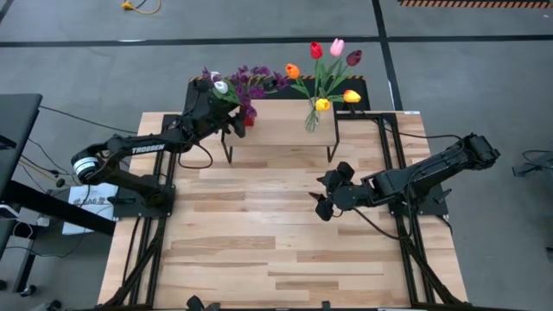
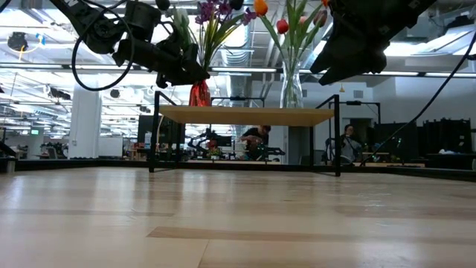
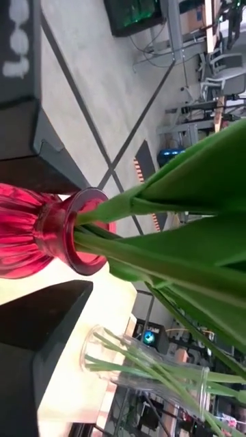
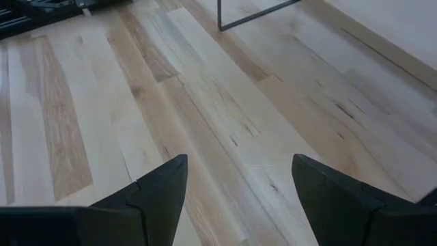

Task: Pick and place flowers into a vace then onto a shelf
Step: Put the red vase with flowers on the shelf, then return to Home Position

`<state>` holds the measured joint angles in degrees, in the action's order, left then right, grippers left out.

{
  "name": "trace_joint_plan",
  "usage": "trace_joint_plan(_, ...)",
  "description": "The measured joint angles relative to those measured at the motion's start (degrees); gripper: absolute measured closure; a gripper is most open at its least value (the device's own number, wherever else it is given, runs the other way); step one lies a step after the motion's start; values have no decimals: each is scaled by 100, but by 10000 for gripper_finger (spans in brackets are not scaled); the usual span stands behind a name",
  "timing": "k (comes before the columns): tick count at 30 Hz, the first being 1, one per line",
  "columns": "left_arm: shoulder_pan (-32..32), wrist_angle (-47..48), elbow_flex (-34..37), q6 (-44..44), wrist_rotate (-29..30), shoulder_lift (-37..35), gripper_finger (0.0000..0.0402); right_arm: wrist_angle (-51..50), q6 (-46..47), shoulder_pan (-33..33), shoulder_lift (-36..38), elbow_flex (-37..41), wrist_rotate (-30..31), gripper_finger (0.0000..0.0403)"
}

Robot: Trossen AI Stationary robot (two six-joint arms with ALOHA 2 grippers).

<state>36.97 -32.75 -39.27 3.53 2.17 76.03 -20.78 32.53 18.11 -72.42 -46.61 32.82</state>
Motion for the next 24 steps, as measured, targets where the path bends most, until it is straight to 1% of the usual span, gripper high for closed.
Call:
trace_joint_plan(5,-2,112,0,-6,-16,-4,175,1,0,0,0,0,-5,147)
trace_joint_plan(10,-2,363,0,-120,-7,-37,163,0,0,0,0,0,-10,147)
trace_joint_plan(17,-4,612,0,-453,144,-487,161,0,0,0,0,-2,-9,147)
trace_joint_plan(24,-4,1375,0,-551,269,-934,161,0,-2,0,0,0,-7,147)
